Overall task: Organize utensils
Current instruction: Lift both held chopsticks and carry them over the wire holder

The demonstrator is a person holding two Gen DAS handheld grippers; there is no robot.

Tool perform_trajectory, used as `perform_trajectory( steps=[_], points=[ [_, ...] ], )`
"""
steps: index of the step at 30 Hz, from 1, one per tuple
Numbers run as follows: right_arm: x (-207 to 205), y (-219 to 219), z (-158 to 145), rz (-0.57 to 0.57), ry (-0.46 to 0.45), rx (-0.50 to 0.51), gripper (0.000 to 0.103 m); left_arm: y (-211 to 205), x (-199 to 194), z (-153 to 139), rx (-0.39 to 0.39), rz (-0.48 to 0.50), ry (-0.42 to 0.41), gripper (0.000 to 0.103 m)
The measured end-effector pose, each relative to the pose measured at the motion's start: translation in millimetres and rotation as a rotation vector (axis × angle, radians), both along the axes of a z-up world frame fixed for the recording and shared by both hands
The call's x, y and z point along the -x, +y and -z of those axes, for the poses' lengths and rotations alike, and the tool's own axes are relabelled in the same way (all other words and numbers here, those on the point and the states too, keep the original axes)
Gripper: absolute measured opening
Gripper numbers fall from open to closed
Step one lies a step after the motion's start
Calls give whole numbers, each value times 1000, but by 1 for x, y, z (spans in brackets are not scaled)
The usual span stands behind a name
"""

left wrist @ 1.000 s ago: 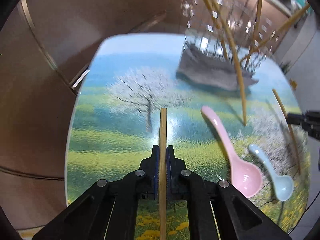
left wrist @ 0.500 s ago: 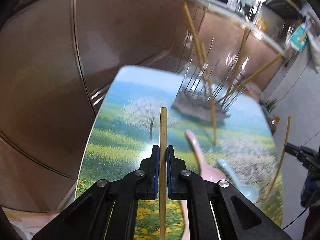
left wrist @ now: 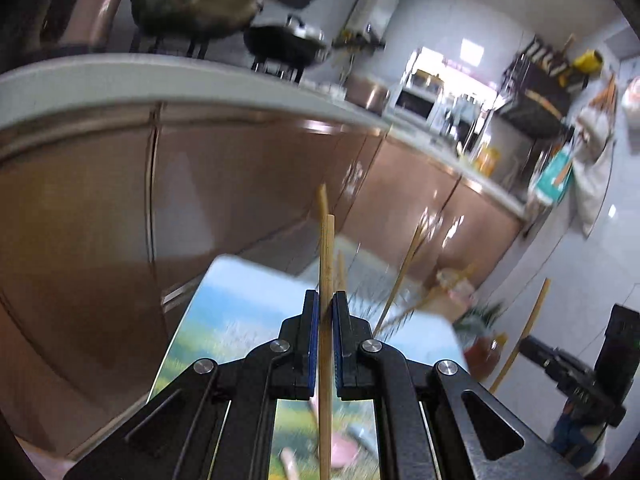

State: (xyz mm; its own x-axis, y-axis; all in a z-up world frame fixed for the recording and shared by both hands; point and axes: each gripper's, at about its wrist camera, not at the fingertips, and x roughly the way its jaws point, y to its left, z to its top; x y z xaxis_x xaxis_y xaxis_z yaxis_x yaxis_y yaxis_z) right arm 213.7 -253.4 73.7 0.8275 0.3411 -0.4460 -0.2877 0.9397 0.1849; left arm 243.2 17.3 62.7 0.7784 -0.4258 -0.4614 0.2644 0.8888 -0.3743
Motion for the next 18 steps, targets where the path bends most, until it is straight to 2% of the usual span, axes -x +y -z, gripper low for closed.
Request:
perform_trajectory(
  steps=[5, 8, 13, 18],
  points=[
    [-25, 8, -33, 12, -105, -1, 6, -10, -24, -27, 91, 9, -89, 6],
    [-39, 14, -43, 15, -148, -5, 6, -13, -44, -37, 135, -13, -127, 6],
    [-71, 19, -48, 26, -202, -24, 6, -25, -75, -48, 194, -67, -199, 6],
    [-102, 23, -44, 42, -243, -16, 7, -39, -107, -47, 226, -123, -251, 6]
  ],
)
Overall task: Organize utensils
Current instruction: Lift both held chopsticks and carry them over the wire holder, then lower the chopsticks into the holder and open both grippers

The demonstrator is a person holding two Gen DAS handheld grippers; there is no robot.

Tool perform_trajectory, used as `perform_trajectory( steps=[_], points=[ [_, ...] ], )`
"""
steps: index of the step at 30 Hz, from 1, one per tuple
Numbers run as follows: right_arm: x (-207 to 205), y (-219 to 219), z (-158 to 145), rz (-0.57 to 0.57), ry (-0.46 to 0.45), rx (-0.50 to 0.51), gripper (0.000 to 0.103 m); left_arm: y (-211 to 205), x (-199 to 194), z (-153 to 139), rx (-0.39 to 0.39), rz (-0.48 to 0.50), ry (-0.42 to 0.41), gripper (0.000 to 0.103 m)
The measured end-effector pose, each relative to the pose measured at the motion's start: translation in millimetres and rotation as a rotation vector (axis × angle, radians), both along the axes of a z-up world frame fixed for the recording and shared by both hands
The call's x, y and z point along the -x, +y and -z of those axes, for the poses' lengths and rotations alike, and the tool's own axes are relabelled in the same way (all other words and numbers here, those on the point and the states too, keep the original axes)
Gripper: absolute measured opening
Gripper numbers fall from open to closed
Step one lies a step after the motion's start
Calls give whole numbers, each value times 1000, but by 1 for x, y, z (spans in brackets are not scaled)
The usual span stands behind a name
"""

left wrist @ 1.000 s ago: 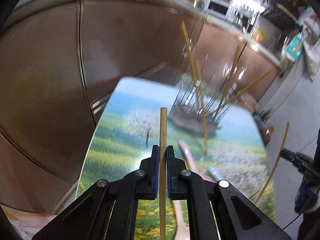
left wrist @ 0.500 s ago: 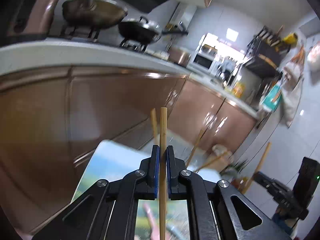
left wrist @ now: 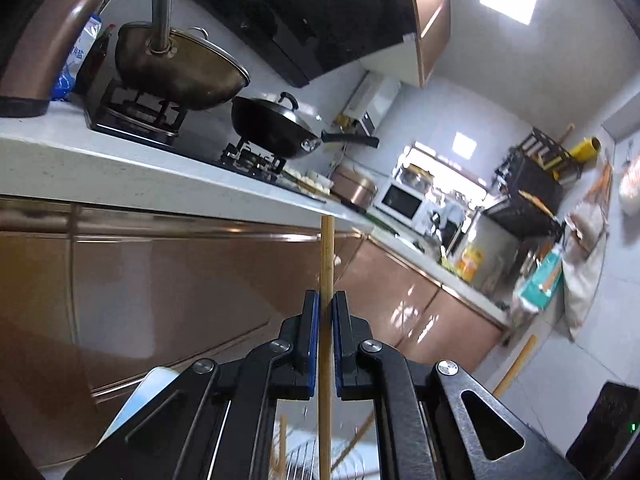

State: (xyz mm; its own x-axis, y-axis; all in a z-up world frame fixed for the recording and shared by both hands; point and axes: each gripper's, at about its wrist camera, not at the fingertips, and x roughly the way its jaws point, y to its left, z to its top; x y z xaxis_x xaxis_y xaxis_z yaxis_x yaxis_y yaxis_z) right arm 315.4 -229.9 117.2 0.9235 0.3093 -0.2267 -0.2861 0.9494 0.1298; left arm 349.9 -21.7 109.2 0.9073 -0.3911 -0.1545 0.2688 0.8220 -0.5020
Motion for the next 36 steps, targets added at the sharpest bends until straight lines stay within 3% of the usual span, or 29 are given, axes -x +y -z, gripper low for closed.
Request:
perform_trajectory(
  steps=[4, 9, 17, 25, 36],
  points=[
    [-20, 2, 15, 27, -15, 18, 7, -15, -16, 12, -14, -76, -41, 6],
    [-35, 10, 40, 55, -32, 70, 7, -29, -27, 41, -93, -195, -72, 6],
    [-48, 22, 71, 79, -43, 123, 7, -51, -22, 73, -197, -271, -147, 6],
    [-41, 27, 76, 102, -89, 158, 7, -52, -30, 101, -181, -312, -105, 6],
    [-35, 47, 63, 71, -149, 178, 7, -58, -27, 109, -209, -320, -98, 6]
  ],
)
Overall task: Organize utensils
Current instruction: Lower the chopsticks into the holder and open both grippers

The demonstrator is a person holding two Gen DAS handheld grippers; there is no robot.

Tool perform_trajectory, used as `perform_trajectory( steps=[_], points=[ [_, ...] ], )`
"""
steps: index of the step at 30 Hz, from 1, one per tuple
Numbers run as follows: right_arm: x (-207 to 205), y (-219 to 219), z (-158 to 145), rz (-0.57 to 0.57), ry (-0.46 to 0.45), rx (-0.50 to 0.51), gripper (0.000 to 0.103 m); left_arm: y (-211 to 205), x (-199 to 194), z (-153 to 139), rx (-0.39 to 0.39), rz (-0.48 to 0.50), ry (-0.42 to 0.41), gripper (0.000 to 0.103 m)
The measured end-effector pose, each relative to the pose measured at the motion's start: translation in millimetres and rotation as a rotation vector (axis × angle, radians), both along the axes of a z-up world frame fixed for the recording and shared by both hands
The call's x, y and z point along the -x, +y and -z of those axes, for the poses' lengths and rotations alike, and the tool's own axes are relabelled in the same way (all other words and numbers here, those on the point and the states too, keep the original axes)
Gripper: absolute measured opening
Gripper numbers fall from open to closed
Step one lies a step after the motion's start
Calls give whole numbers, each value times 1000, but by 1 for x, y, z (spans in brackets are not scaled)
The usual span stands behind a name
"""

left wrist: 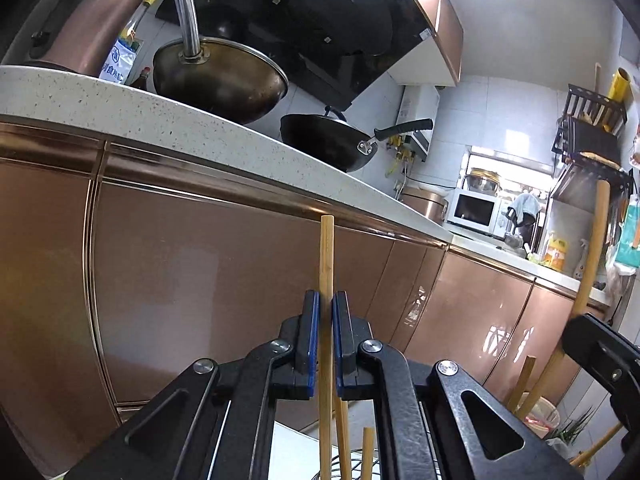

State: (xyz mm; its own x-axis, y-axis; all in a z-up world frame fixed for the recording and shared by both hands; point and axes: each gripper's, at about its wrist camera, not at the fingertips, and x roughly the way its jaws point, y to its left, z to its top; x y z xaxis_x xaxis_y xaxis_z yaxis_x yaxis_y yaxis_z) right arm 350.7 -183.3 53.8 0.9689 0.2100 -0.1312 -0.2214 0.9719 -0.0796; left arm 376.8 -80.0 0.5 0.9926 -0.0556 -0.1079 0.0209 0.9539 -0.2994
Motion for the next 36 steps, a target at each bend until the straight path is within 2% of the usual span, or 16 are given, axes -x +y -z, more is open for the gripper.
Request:
perform_trajectory(
  steps=[7, 14, 21, 27, 36],
  points=[
    [-8, 9, 30, 39, 32, 51, 7, 5, -2, 3, 20, 4, 4, 6],
    [-17, 4, 50, 78, 70, 51, 7, 10, -7, 11, 58, -7, 4, 6],
    [-15, 0, 65, 84, 115, 57, 7, 6, -5, 21, 39, -26, 17, 7],
    [-11, -3, 74, 85, 151, 51, 7, 0, -4, 24, 10, -16, 44, 7],
    [-4, -10, 72, 96, 176, 32, 8, 6, 3, 21, 1, -11, 63, 9]
  ],
)
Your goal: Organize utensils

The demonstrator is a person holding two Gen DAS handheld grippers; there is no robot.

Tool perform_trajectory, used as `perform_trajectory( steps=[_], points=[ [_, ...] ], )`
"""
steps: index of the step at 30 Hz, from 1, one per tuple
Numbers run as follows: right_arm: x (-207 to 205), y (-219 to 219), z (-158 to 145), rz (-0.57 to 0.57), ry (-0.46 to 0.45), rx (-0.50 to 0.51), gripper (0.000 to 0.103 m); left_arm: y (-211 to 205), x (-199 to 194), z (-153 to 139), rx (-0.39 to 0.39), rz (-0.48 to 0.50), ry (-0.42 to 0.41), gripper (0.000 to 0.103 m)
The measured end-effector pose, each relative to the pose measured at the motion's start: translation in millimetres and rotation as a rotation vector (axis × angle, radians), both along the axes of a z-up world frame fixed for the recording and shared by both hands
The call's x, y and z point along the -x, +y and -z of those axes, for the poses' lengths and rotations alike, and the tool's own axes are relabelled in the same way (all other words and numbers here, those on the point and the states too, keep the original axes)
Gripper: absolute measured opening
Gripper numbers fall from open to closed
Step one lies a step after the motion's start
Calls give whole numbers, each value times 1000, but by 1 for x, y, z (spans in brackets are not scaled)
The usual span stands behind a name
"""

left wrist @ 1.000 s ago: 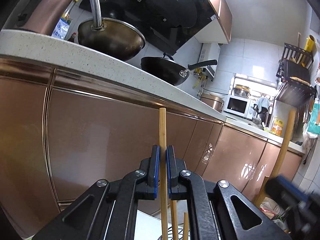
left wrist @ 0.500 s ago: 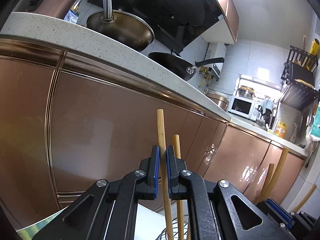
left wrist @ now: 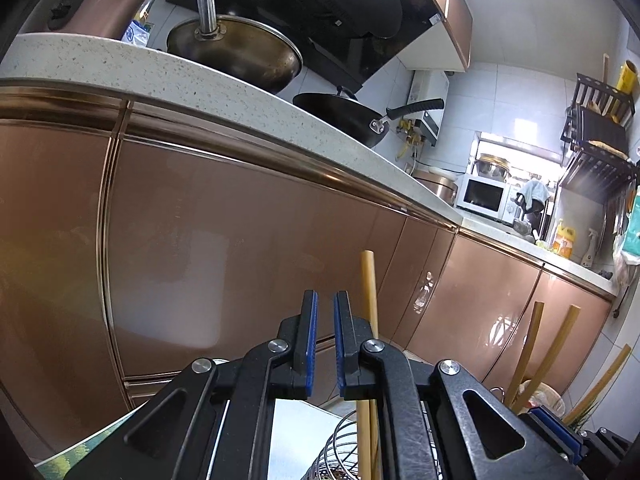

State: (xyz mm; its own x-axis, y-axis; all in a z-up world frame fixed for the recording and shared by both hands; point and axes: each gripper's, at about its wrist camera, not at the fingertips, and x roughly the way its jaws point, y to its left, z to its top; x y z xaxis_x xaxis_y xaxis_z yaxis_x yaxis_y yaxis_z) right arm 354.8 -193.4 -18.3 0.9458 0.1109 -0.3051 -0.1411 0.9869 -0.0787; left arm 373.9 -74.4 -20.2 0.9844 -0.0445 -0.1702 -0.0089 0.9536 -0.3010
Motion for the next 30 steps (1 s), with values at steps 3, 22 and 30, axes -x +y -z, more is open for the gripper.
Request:
perform_trajectory(
  steps=[3, 22, 30],
  points=[
    [2, -1, -2, 2, 5, -6, 9, 0, 3, -3, -6, 6, 2, 14],
    [-2, 15, -27, -164, 179, -30, 13, 33, 40, -34, -22, 35, 5, 24],
    [-64, 44, -14, -220, 486, 37, 13, 72, 53, -36, -11, 25, 29, 24]
  ],
)
